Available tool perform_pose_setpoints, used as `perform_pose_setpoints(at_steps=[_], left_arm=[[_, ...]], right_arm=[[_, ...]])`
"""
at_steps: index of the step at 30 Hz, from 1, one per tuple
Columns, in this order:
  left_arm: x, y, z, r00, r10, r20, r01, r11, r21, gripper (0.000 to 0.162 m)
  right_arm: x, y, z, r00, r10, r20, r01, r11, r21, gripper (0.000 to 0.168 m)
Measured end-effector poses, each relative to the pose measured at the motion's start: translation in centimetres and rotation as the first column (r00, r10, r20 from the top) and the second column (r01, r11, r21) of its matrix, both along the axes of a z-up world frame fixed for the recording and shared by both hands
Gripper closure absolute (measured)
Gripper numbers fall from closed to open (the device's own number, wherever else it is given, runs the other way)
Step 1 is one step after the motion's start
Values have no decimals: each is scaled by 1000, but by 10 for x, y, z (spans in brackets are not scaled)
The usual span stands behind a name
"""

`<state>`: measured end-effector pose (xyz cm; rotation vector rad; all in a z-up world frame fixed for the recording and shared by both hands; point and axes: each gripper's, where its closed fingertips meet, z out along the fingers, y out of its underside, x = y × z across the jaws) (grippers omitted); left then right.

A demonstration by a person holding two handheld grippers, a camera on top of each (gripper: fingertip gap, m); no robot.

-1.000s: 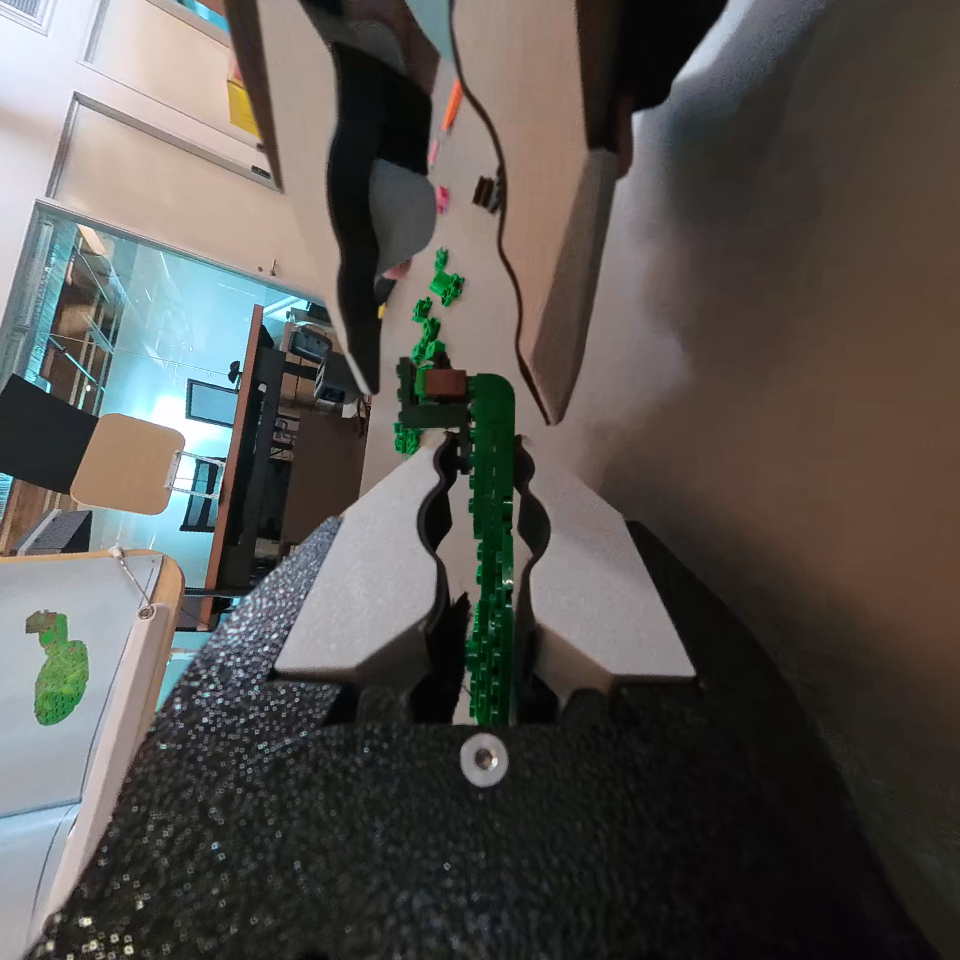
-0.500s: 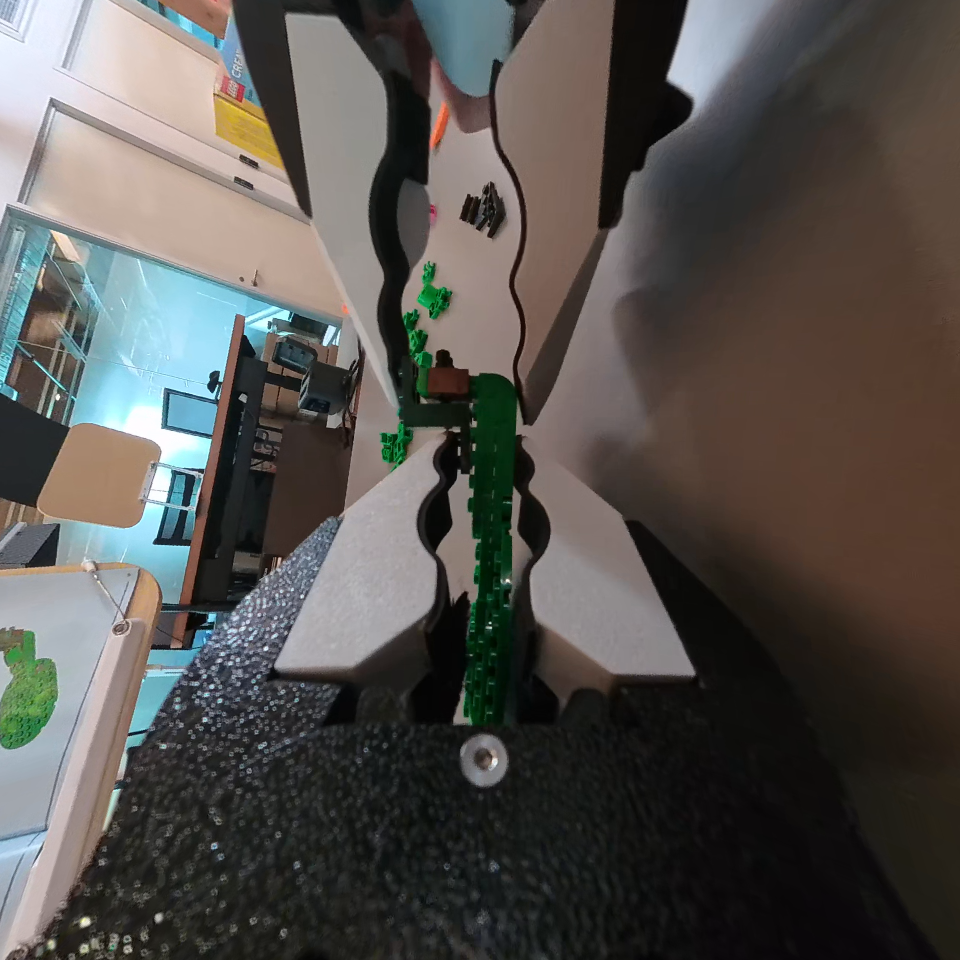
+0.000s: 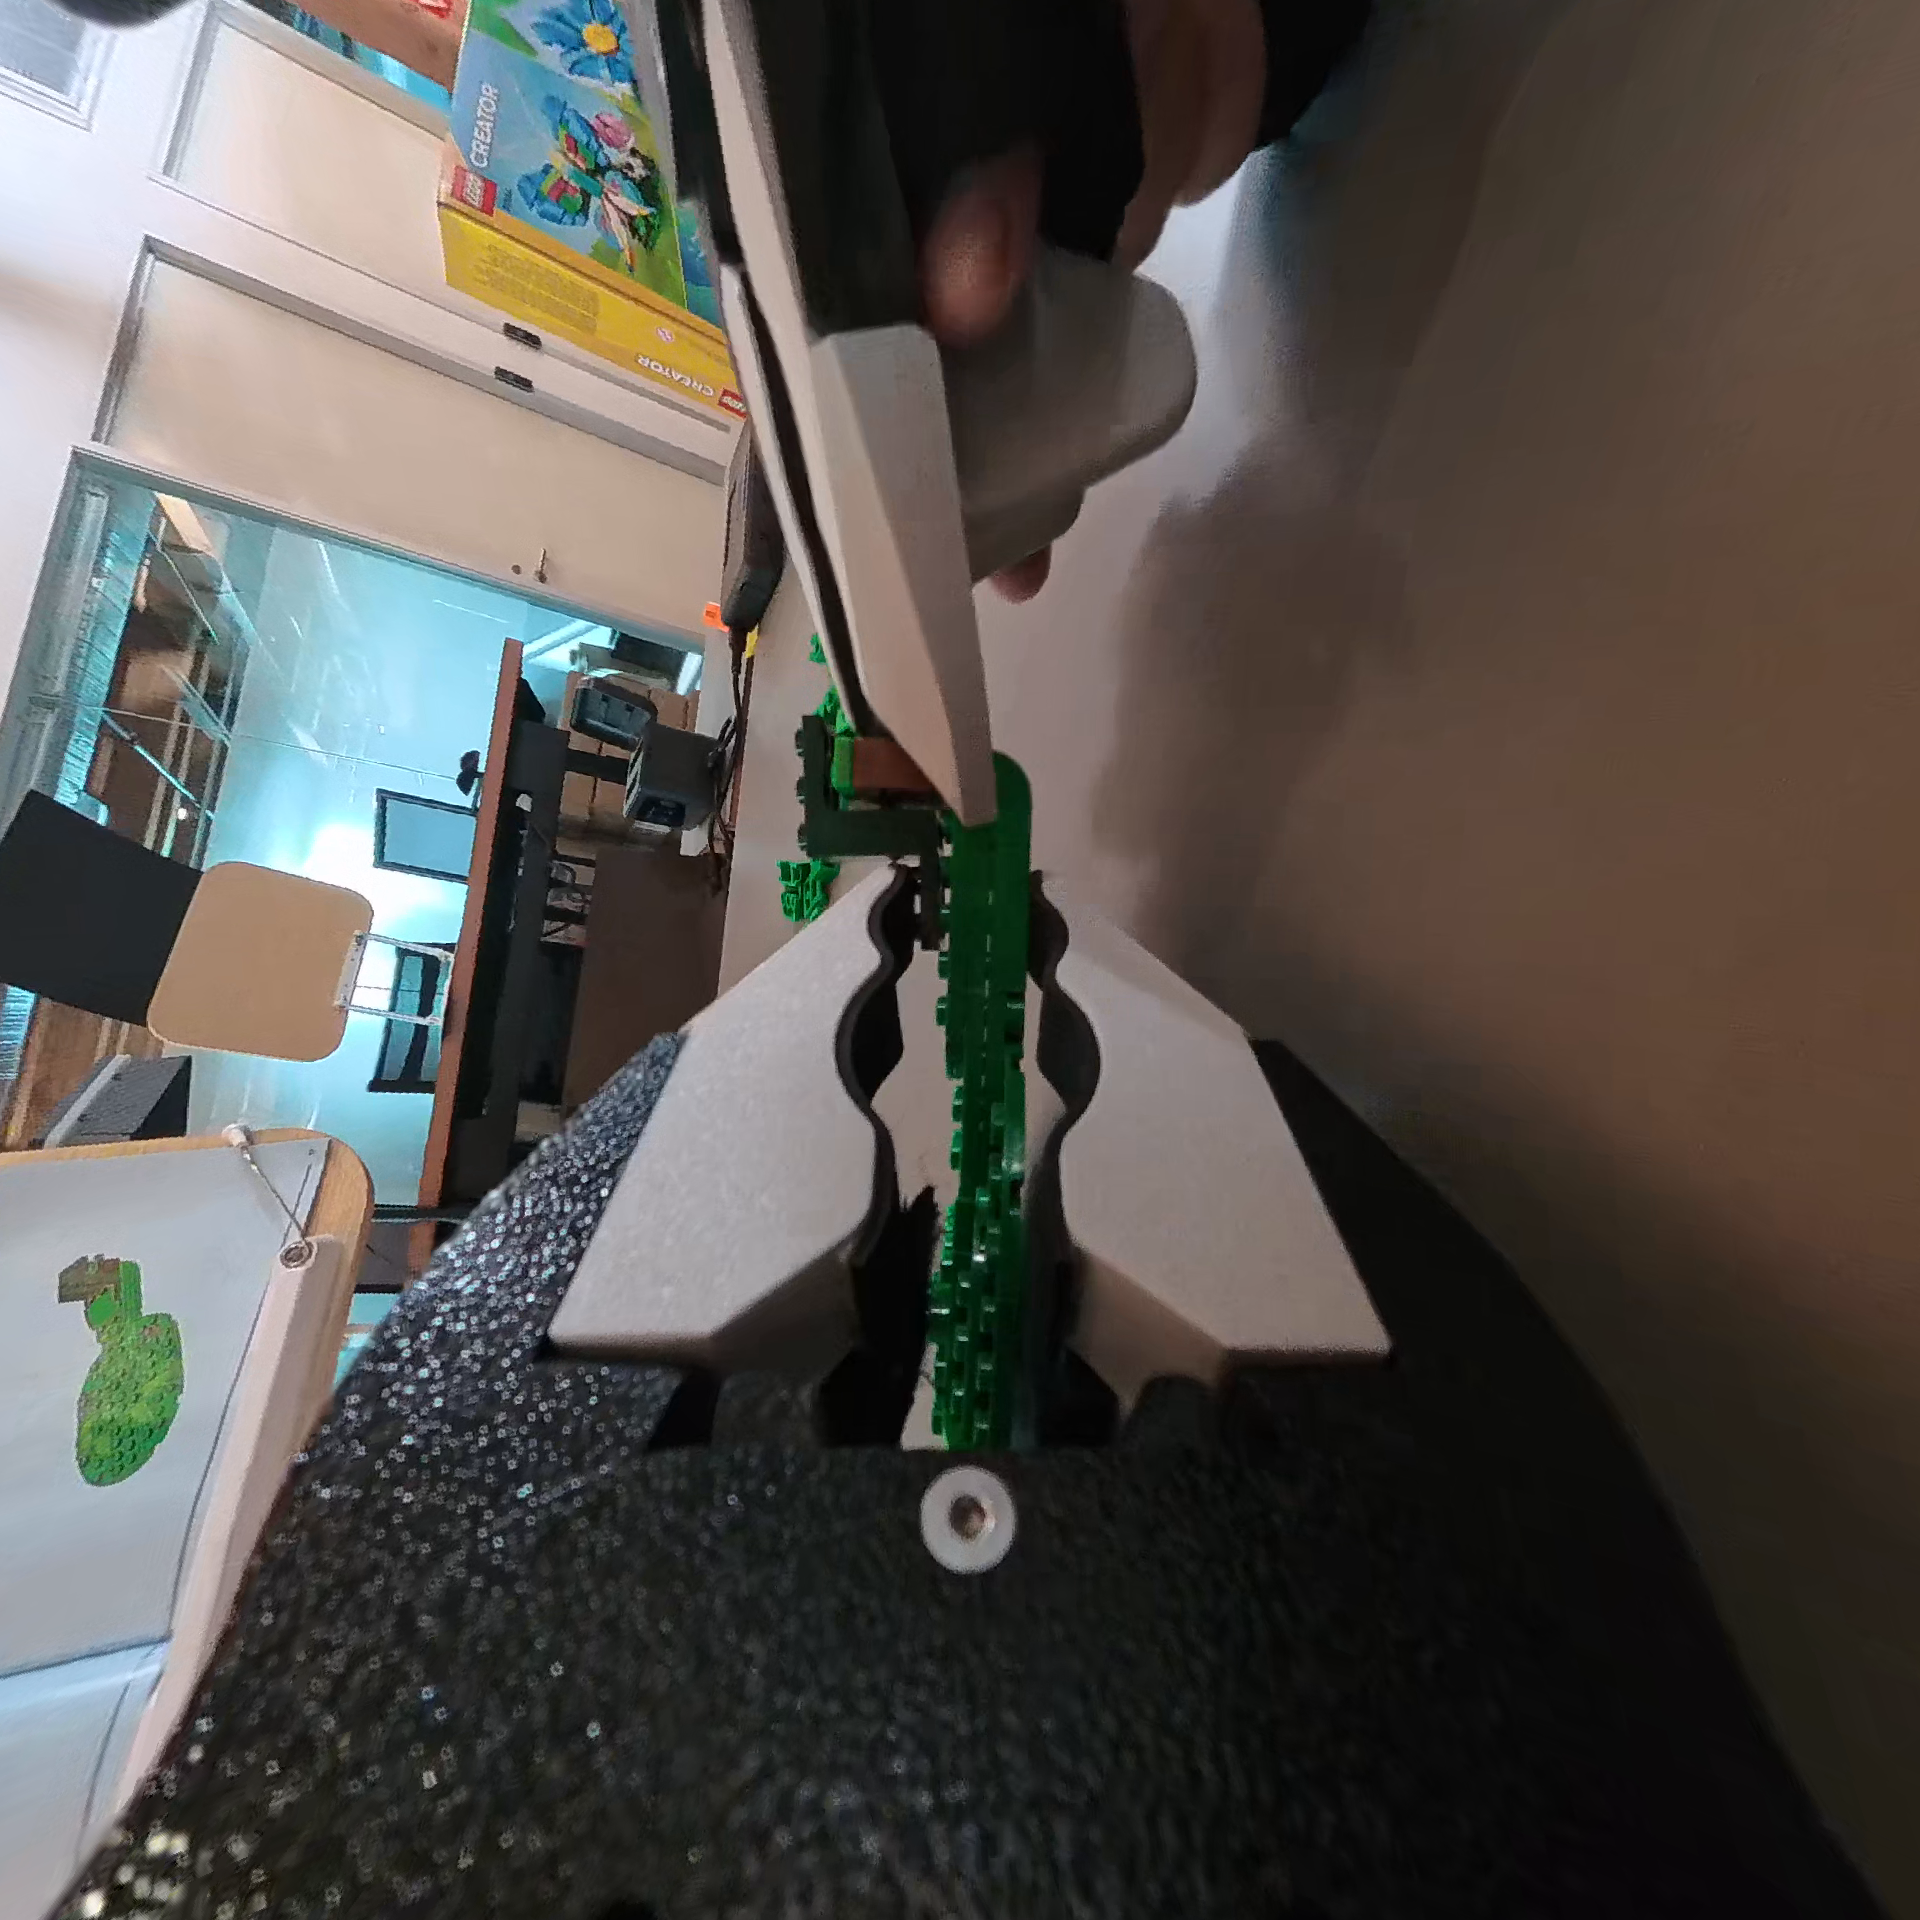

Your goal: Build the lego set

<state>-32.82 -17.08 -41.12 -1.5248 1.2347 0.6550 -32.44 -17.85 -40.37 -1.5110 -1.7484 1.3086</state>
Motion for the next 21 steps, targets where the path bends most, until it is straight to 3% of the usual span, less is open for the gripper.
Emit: perform_pose_setpoints(at_steps=[10, 21], left_arm=[[2, -2, 5, 1000, -25, -15, 26, 998, 63, 143], [0, 0, 4, 997, 17, -72, -14, 999, 42, 144]], right_arm=[[0, -1, 4, 1000, 8, -19, -9, 999, -46, 144], [-2, 1, 3, 1000, -13, -17, 13, 999, -33, 144]])
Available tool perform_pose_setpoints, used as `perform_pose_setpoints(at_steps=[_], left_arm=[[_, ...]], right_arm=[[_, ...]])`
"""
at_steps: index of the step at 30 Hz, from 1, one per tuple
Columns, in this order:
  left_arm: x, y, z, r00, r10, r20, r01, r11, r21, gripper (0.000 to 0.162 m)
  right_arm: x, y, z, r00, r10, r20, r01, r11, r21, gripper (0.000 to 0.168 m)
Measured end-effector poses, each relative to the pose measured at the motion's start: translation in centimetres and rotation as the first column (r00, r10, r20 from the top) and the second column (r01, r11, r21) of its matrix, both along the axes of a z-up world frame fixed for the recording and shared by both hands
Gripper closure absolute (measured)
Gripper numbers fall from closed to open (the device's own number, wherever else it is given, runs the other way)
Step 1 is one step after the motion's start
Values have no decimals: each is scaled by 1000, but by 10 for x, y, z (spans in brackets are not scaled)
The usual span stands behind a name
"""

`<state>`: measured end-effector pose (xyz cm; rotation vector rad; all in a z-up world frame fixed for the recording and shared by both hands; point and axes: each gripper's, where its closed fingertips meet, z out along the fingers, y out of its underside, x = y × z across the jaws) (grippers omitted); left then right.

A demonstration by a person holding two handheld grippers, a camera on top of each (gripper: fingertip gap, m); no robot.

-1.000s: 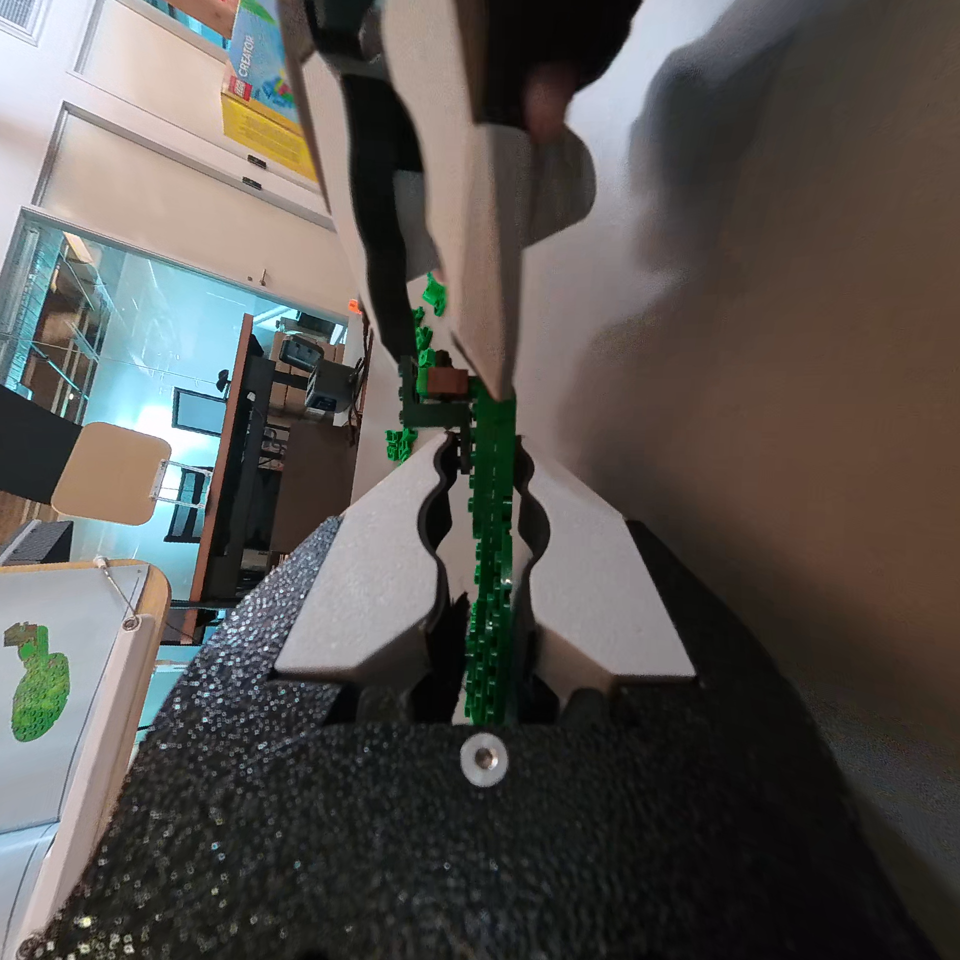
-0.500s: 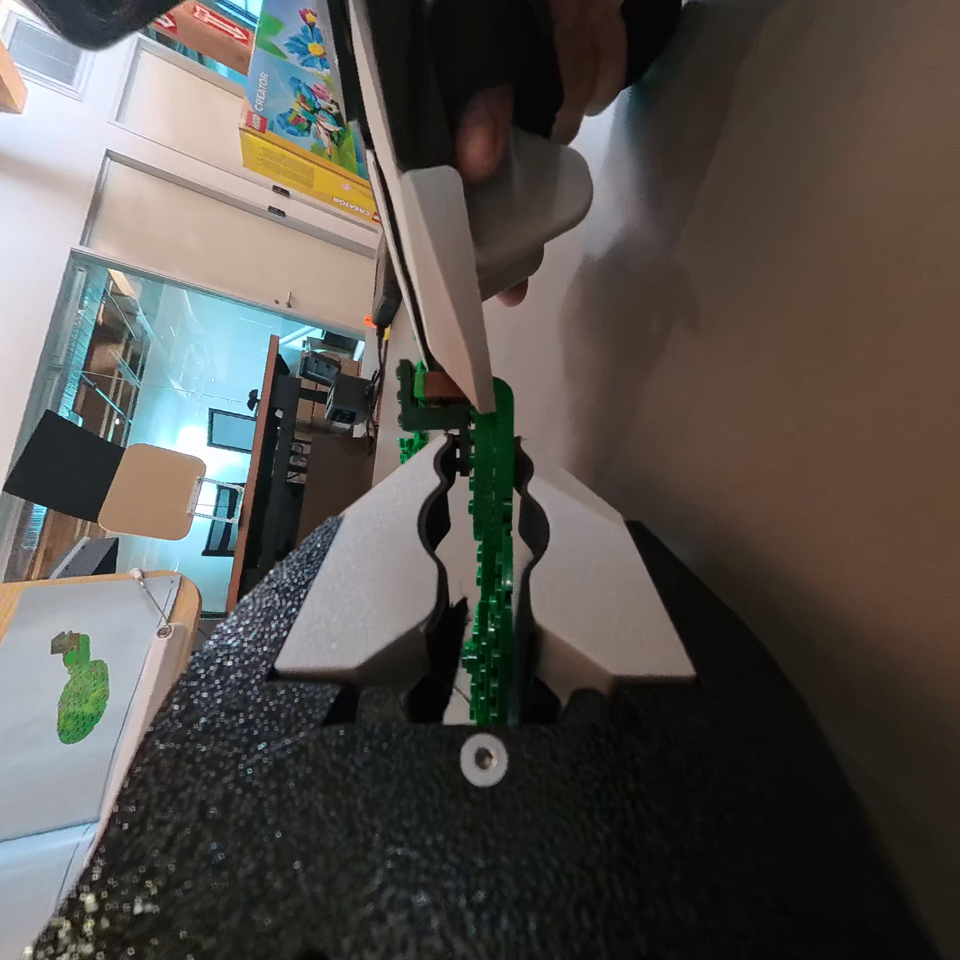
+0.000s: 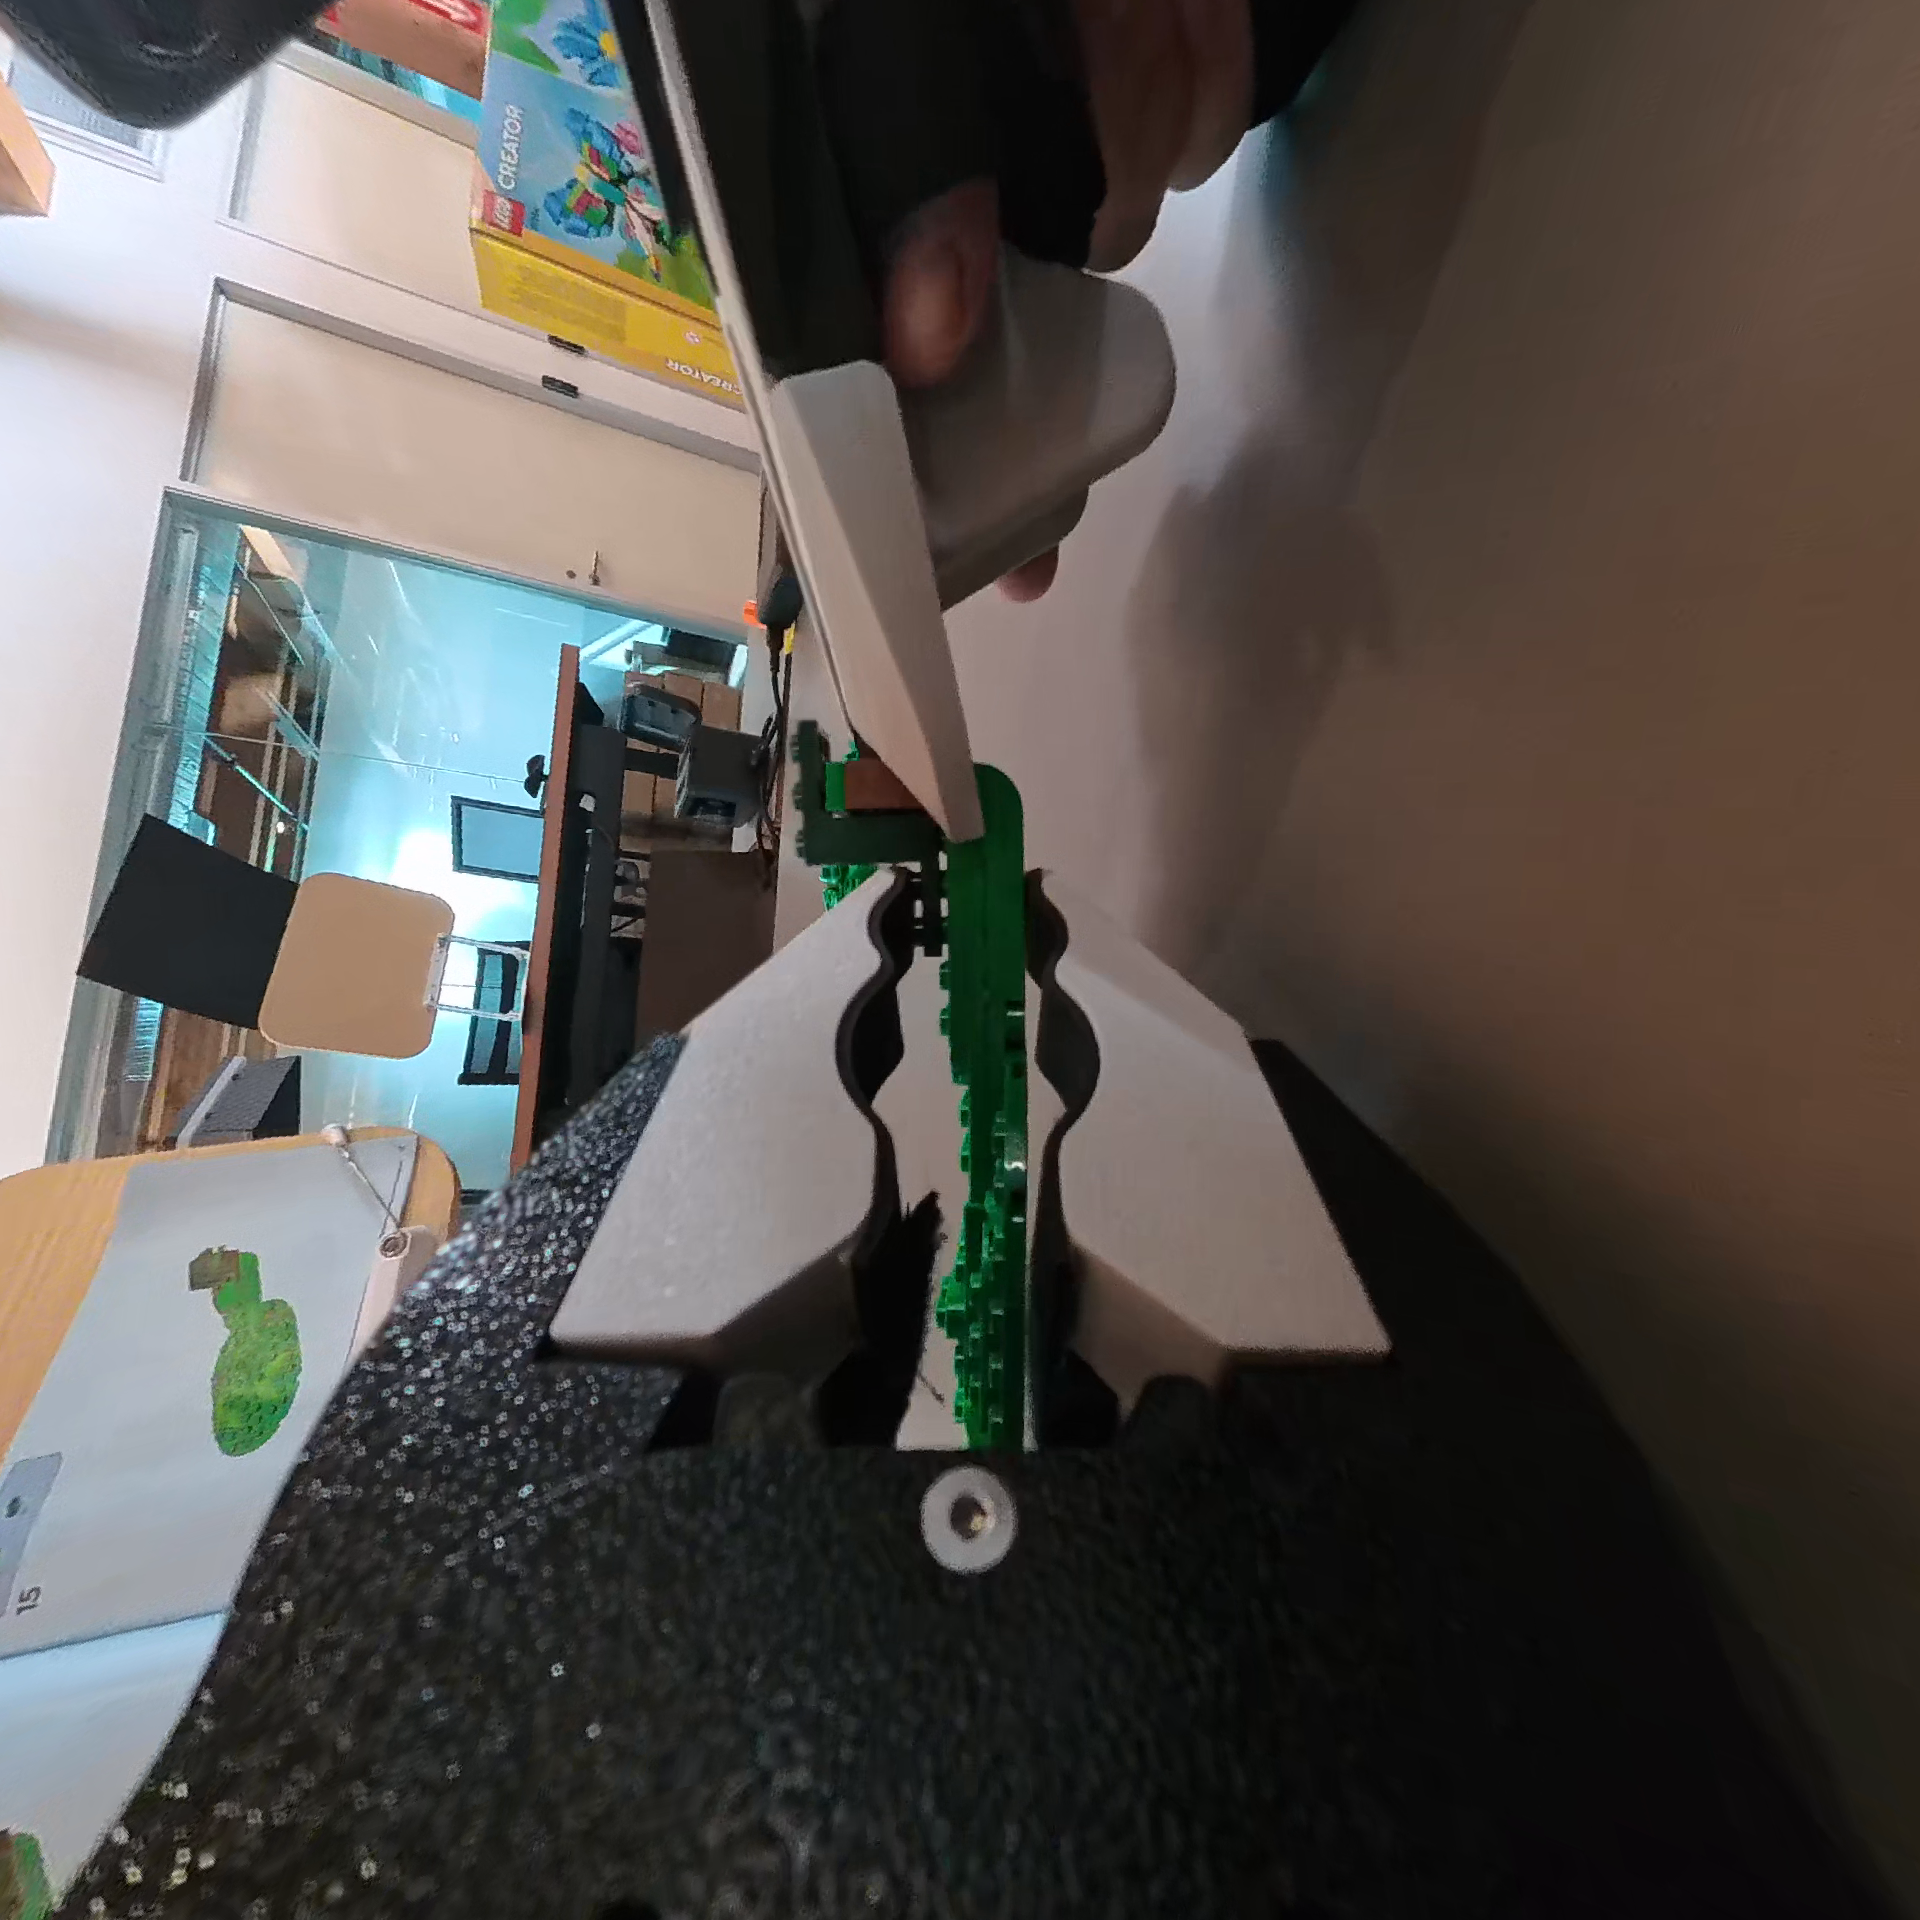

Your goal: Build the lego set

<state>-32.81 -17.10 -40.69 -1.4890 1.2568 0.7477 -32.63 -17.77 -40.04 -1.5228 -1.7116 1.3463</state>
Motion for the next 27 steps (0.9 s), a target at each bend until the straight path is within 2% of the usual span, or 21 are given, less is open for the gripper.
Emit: perform_pose_setpoints(at_steps=[4, 8, 10, 13, 15, 17, 19, 22, 27], left_arm=[[-2, 1, 1, 999, 26, -35, -26, 1000, -5, 144], [-2, 0, 0, 999, 36, 10, -36, 999, -31, 144], [-1, 0, -1, 999, 33, 39, -31, 998, -49, 144], [2, -1, -4, 999, 19, 45, -16, 998, -68, 144], [3, -1, -4, 998, 15, 64, -10, 997, -74, 143], [3, -1, -2, 996, 12, 88, -5, 997, -79, 143], [2, -2, -2, 995, 11, 98, -3, 996, -85, 144], [3, -2, -3, 995, 6, 99, 4, 995, -96, 143], [4, -3, -3, 992, 3, 124, 10, 994, -105, 143]], right_arm=[[0, 0, 0, 1000, -4, 3, 4, 1000, -9, 144], [-1, 1, 0, 1000, -5, 0, 5, 1000, -2, 144], [0, 1, -2, 1000, 0, 0, 0, 999, 49, 141], [1, 4, -1, 999, 17, -34, -8, 965, 262, 106], [2, 2, 3, 994, 68, -80, -24, 888, 460, 97], [3, 1, 1, 989, 122, -83, -37, 750, 660, 97], [3, 1, -2, 986, 154, -63, -42, 599, 800, 99], [-1, 1, 1, 983, 166, -79, -9, 473, 881, 104], [-2, 4, 5, 977, 190, -98, 30, 331, 943, 116]])
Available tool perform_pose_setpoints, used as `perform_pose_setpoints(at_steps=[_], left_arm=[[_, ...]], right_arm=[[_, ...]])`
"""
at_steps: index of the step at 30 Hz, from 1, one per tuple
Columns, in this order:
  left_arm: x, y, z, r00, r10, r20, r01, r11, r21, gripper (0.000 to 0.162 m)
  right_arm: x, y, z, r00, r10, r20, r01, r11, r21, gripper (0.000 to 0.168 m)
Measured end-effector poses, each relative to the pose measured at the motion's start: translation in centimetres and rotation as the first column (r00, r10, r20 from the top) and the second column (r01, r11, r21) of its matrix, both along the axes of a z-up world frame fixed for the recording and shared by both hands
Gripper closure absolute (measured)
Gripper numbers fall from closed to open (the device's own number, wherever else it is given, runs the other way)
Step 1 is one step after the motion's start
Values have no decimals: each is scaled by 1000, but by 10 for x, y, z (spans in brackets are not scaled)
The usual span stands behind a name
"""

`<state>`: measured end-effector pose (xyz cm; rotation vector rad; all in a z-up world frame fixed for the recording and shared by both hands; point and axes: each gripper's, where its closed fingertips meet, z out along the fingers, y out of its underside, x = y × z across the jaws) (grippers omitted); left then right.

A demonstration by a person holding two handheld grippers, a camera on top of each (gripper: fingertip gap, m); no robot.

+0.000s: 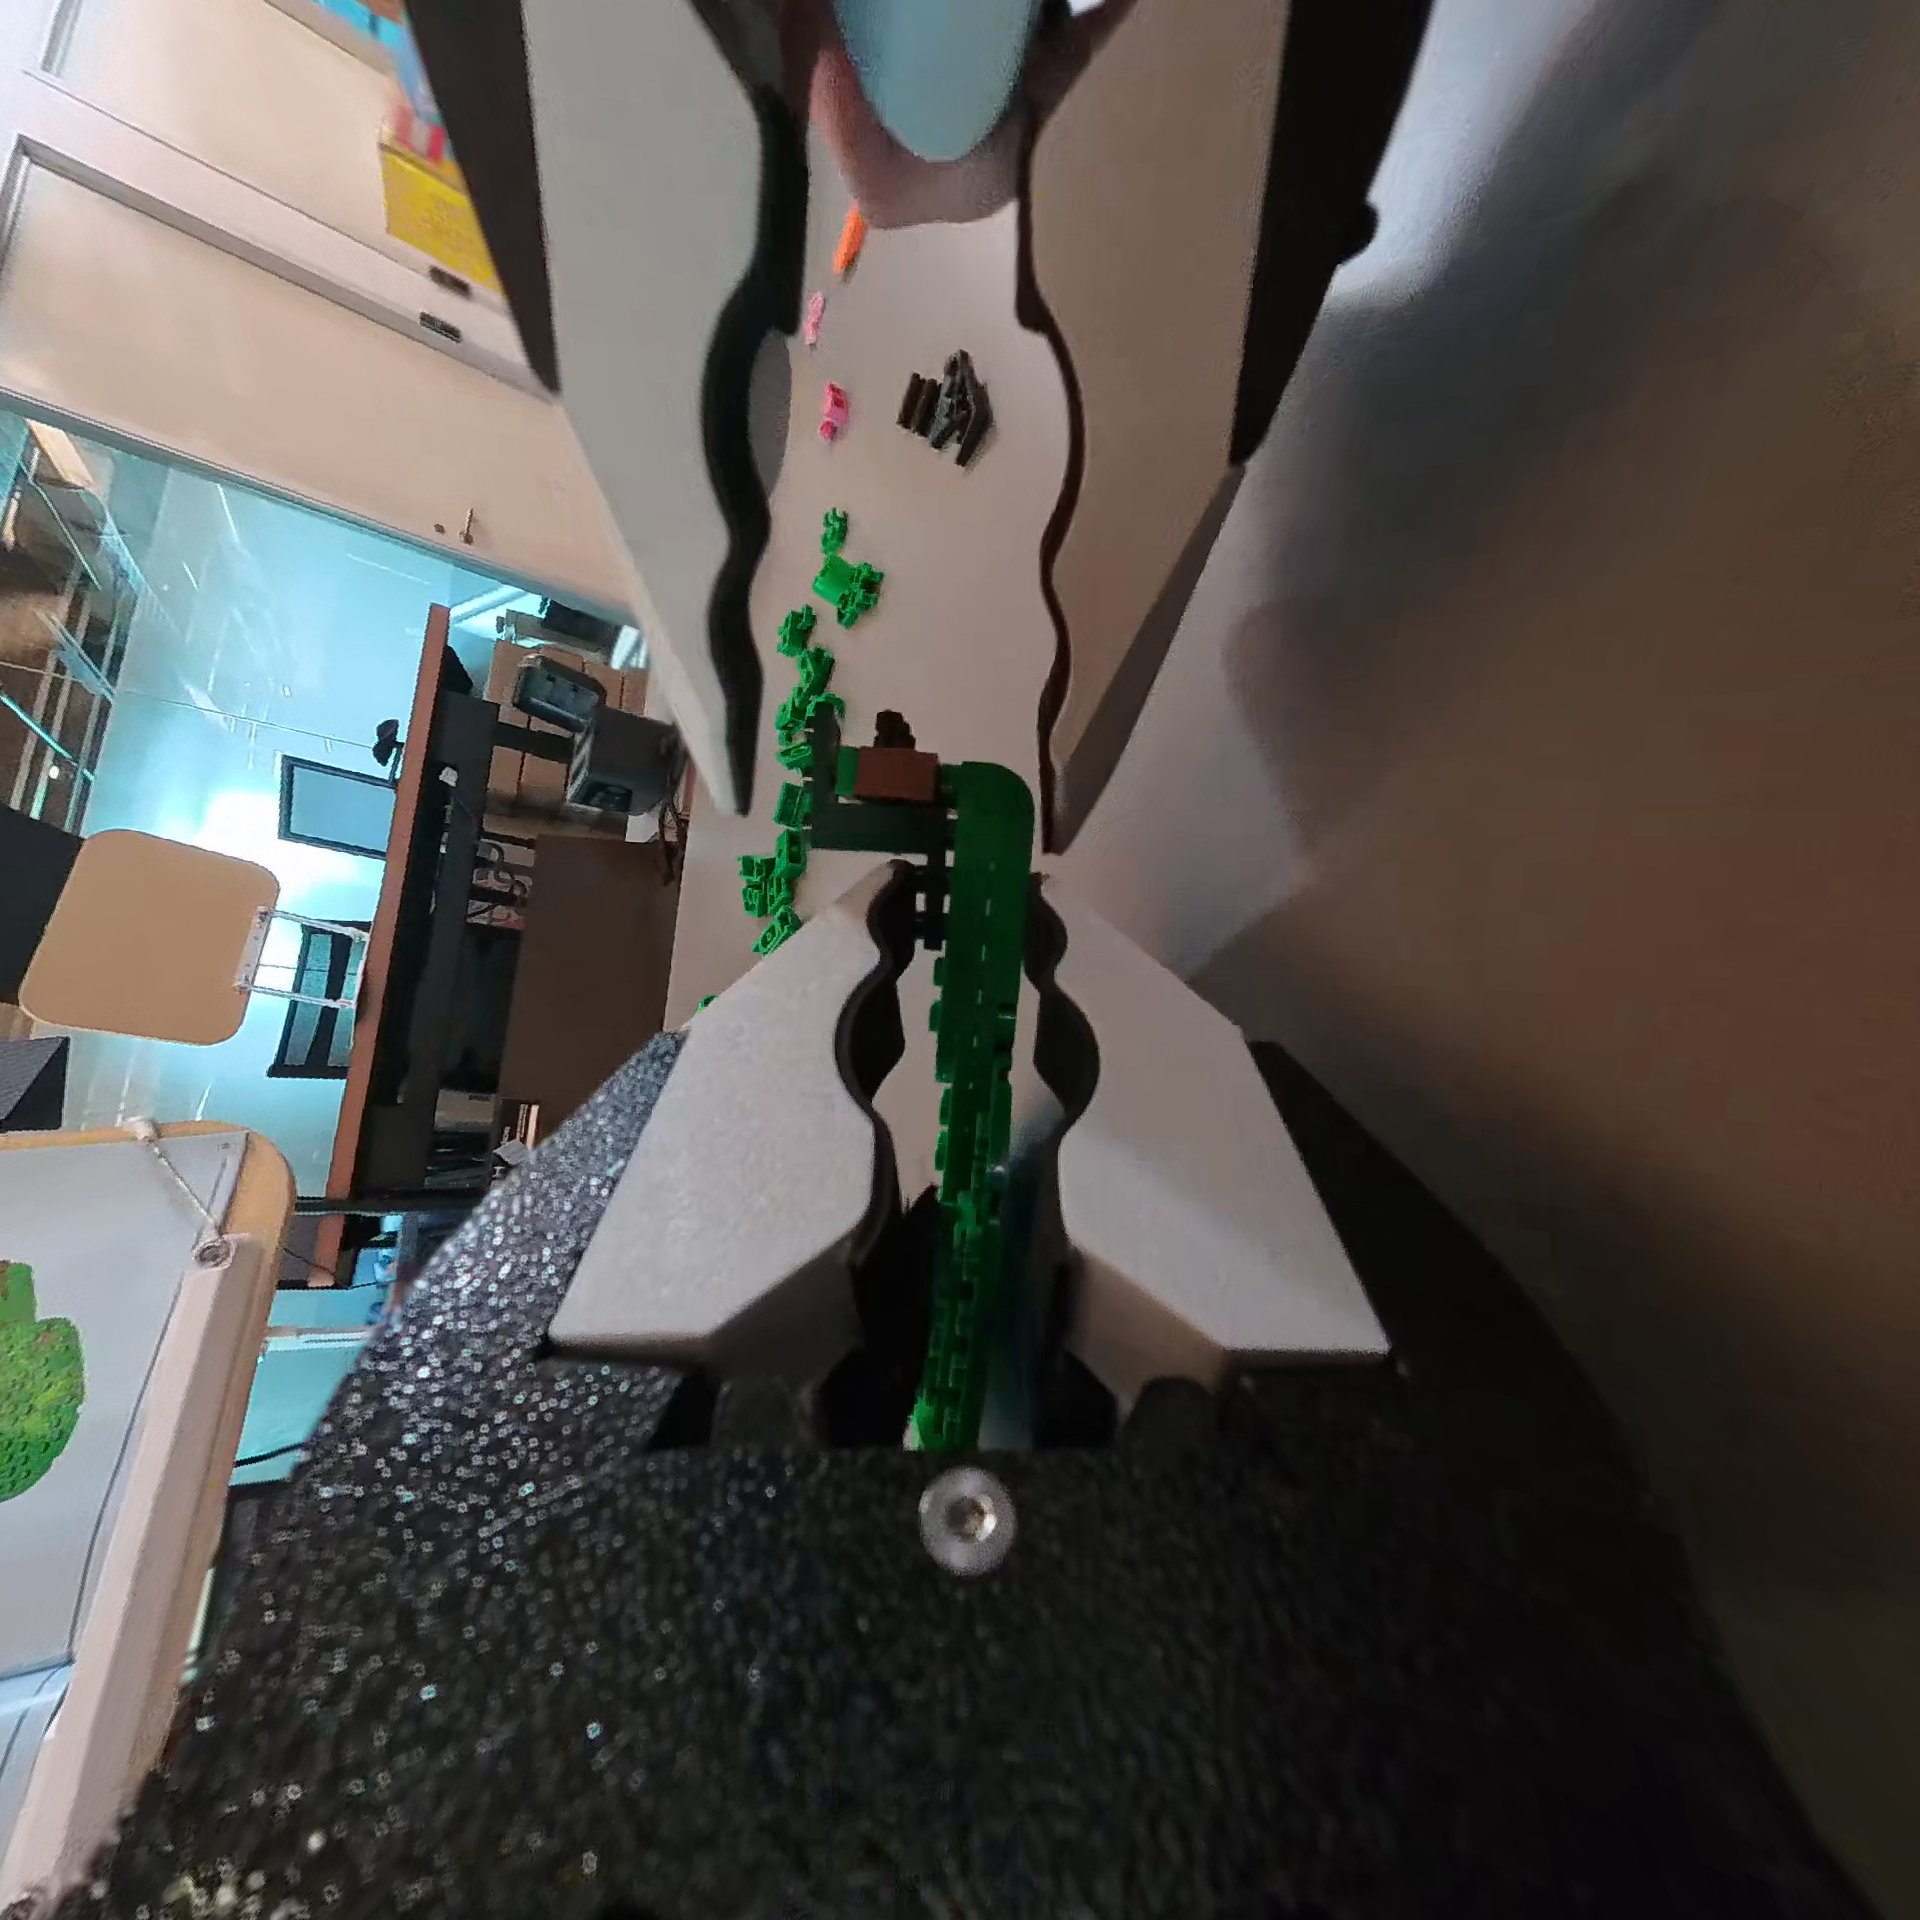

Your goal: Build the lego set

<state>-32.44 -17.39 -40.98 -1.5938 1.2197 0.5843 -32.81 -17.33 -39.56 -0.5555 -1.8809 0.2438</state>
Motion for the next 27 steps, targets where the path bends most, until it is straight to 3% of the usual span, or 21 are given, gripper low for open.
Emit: perform_pose_setpoints(at_steps=[4, 11, 19, 27], left_arm=[[0, -1, 0, 1000, -6, 24, 6, 1000, -14, 143], [1, -1, -2, 1000, -14, 27, 15, 1000, -24, 143], [3, -2, -6, 999, -27, 18, 28, 999, -32, 143], [6, -5, -6, 997, -57, 44, 58, 997, -41, 143]], right_arm=[[0, -1, -4, 1000, 16, 8, -16, 996, 89, 126], [2, -2, -6, 999, 30, 29, -32, 997, 75, 127], [10, -14, -3, 994, 98, 39, -91, 983, -161, 130], [12, -16, -3, 993, 111, 43, -101, 975, -199, 130]])
